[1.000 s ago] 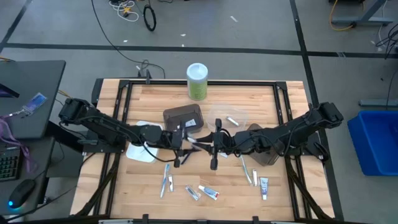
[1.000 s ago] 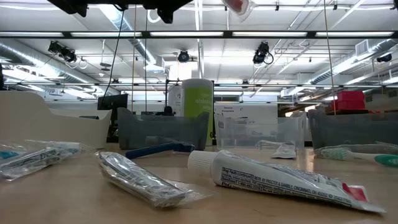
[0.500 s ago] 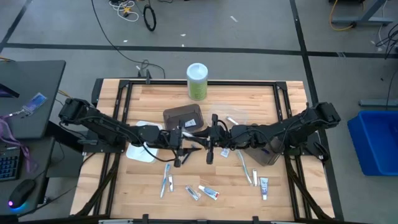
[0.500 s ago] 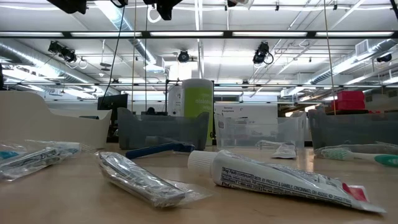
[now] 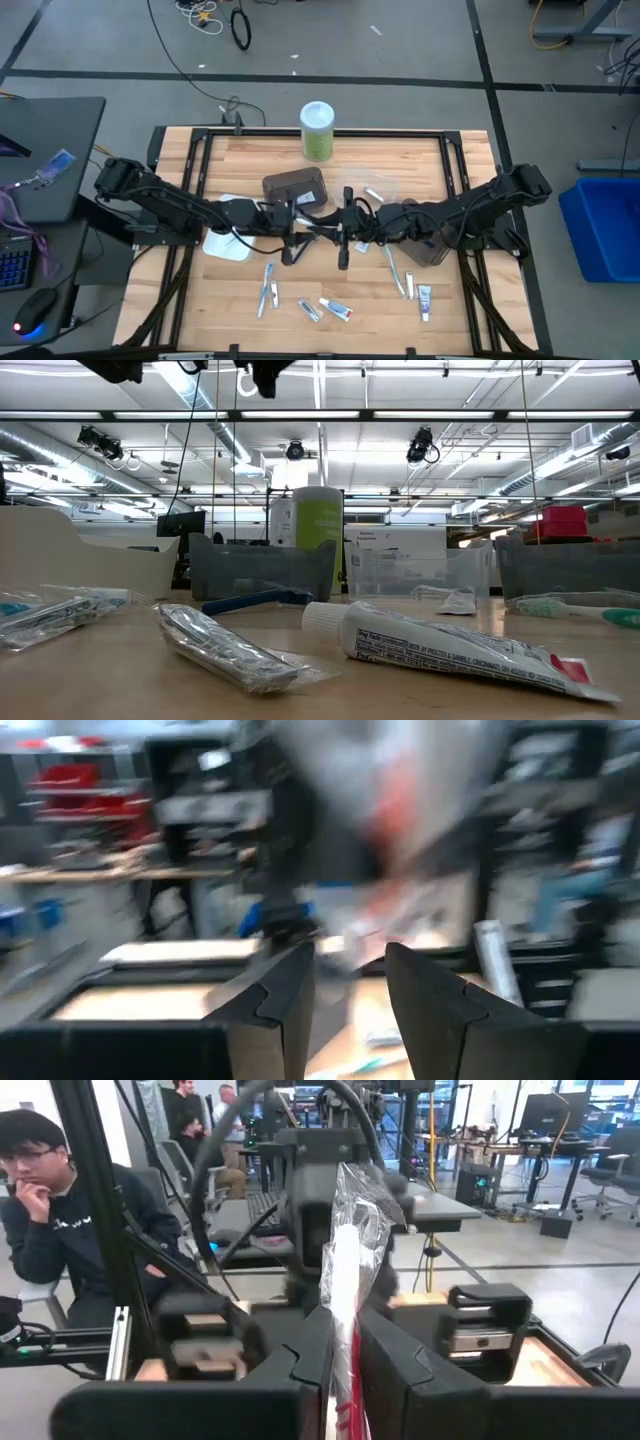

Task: Pick & Place Travel size toiletries
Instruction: Put the red toothbrush into the white bin

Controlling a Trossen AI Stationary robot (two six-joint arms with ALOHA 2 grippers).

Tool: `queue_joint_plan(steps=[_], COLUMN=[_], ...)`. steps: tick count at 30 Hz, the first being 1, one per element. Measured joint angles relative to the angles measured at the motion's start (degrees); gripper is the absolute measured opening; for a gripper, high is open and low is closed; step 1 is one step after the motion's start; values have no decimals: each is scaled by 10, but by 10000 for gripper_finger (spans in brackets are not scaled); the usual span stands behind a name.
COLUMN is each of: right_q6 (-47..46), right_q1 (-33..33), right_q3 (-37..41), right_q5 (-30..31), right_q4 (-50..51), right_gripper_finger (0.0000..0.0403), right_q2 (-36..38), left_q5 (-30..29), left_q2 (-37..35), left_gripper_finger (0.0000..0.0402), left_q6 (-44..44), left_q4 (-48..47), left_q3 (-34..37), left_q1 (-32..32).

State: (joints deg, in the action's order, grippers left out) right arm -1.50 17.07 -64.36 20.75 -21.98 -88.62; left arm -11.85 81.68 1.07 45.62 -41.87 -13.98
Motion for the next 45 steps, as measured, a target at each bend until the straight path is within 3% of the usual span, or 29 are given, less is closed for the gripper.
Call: queue_joint_plan(steps=[2,8,25,36,45], right_q6=[0,0,5,22,39], right_q1=[-4,-7,-29,-29,-29], right_q3=[0,0,-1,-1,0], right_q5=[-1,1,-14,-16,1], right_q4=[3,-27,-107,-100,-27], right_gripper_finger=[43,43,43,44,86], right_q2=[-1,-9,-51,-52,-51], left_q5=[35,-21,-29,-41,-76], left_q2=[0,0,1,1,0], left_gripper_finger=[132,132,129,26,31], left_q6=[-8,-38,3,11,-18], left_q4=[20,28,25,17,-55], left_q3=[0,0,-5,-6,-8], left_q1=[0,2,7,7,7])
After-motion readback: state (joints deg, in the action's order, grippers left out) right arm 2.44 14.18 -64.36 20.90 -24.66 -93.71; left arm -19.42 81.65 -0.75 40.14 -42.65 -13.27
